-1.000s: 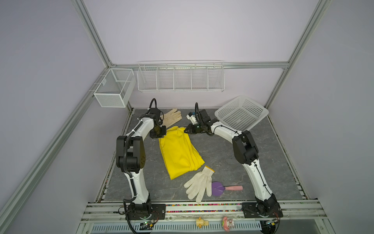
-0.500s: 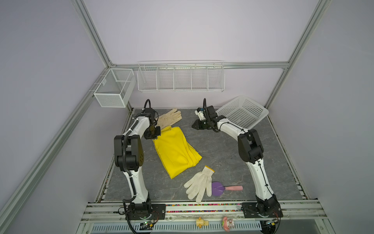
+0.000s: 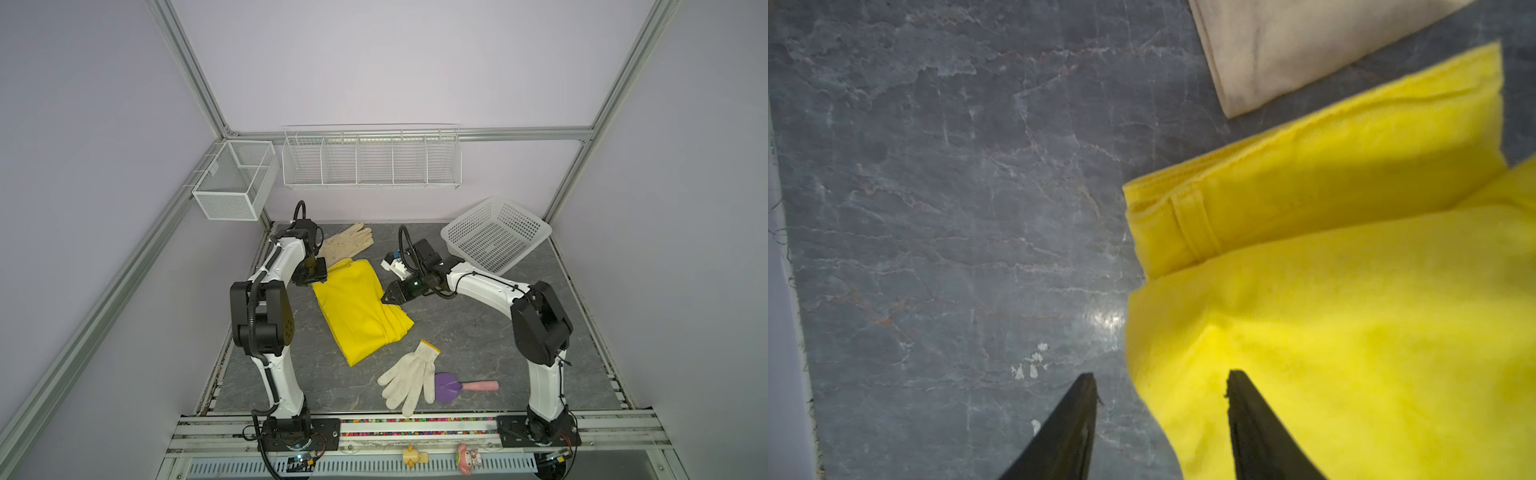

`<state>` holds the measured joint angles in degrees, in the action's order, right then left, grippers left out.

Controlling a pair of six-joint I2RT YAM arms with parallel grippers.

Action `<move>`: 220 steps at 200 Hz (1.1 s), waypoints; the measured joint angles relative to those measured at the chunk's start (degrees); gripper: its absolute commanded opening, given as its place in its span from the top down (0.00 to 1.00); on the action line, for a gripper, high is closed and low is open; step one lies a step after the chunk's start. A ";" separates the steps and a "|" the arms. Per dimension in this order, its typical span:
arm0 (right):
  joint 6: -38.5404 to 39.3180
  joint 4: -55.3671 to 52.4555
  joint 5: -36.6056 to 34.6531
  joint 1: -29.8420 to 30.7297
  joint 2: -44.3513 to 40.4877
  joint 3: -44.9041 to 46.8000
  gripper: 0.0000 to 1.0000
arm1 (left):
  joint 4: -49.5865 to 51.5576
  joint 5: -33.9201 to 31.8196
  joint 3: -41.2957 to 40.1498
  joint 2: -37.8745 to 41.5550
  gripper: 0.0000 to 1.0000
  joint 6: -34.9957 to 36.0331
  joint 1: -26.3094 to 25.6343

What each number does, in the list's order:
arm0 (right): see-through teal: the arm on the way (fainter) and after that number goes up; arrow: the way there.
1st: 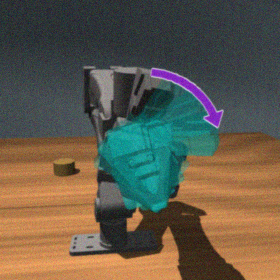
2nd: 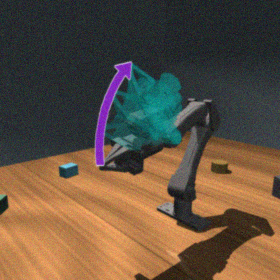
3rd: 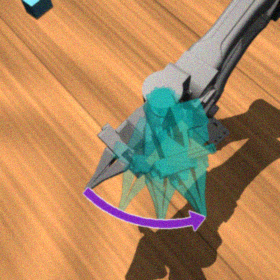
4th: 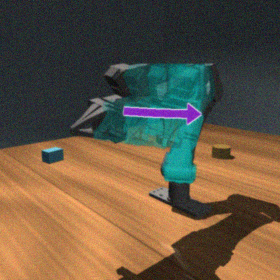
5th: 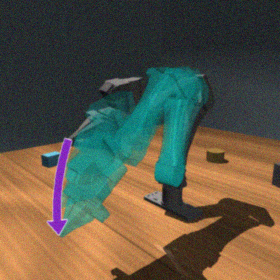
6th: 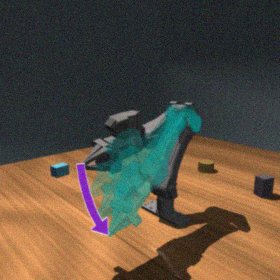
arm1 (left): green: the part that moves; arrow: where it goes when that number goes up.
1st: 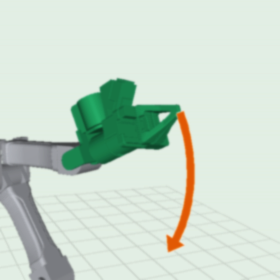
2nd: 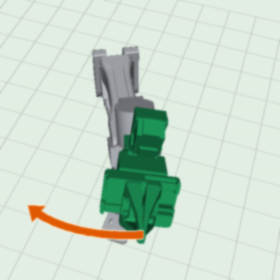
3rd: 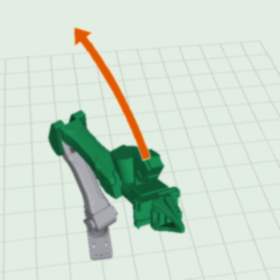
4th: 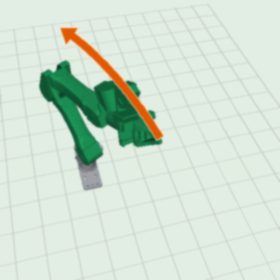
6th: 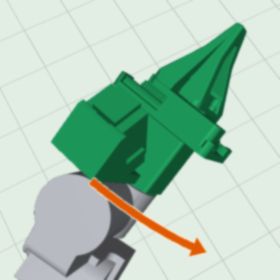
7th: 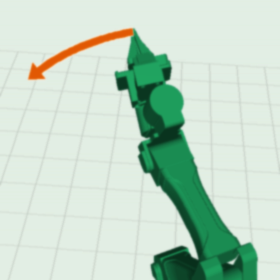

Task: Fold and stack the trousers
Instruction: Smooth out the trousers at the center of the table.

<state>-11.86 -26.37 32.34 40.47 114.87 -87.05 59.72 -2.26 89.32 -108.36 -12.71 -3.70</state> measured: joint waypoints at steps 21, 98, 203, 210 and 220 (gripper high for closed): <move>0.90 -1.73 -0.59 0.04 0.00 2.95 0.62 | -0.26 2.49 -7.63 7.76 0.42 -2.93 0.00; 2.45 -2.08 -0.11 0.13 1.31 3.21 0.67 | -6.14 13.97 -32.24 24.13 0.42 -15.72 -4.15; 3.08 -1.60 0.17 -0.31 3.04 3.34 0.93 | -14.69 20.52 -43.87 28.22 1.00 -26.91 -11.69; 3.08 -1.66 0.04 -0.57 2.56 3.78 0.93 | -14.67 20.35 -43.85 28.22 1.00 -26.38 -11.72; 3.10 -1.77 -0.11 -1.09 1.53 4.44 0.93 | -14.45 20.11 -43.80 28.22 1.00 -25.99 -11.72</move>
<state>-8.75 -28.14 32.23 39.38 116.40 -82.61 45.28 17.85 45.52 -80.14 -38.70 -15.42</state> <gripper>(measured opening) 0.076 0.057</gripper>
